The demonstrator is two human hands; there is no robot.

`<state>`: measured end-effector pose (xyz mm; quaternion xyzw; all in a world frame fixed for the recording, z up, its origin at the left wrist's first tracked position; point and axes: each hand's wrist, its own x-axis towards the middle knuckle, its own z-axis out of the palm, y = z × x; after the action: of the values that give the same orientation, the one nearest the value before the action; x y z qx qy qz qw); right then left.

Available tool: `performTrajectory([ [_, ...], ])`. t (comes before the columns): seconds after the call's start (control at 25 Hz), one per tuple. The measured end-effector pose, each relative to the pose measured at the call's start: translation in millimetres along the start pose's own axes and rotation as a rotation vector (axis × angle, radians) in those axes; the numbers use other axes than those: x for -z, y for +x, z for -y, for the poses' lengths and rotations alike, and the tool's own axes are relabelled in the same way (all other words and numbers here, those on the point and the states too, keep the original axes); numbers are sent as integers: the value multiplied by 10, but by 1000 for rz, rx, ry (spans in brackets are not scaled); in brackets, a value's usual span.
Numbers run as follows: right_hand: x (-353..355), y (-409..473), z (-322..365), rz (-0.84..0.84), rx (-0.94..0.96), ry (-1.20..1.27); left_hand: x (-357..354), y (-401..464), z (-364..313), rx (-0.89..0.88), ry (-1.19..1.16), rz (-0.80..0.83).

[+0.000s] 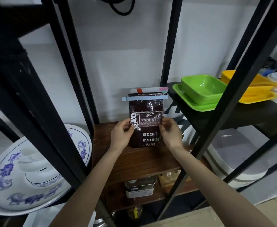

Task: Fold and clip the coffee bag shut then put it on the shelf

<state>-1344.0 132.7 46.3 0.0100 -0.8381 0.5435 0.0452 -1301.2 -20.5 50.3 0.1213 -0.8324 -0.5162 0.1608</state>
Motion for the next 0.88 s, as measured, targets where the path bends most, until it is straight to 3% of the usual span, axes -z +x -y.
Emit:
performTrajectory([
  [0.6, 70, 18, 87, 60, 34, -40, 69, -43, -13, -15, -3, 73],
  [0.88, 177, -139, 169, 153, 130, -186, 145, -271, -119, -67, 143, 126],
])
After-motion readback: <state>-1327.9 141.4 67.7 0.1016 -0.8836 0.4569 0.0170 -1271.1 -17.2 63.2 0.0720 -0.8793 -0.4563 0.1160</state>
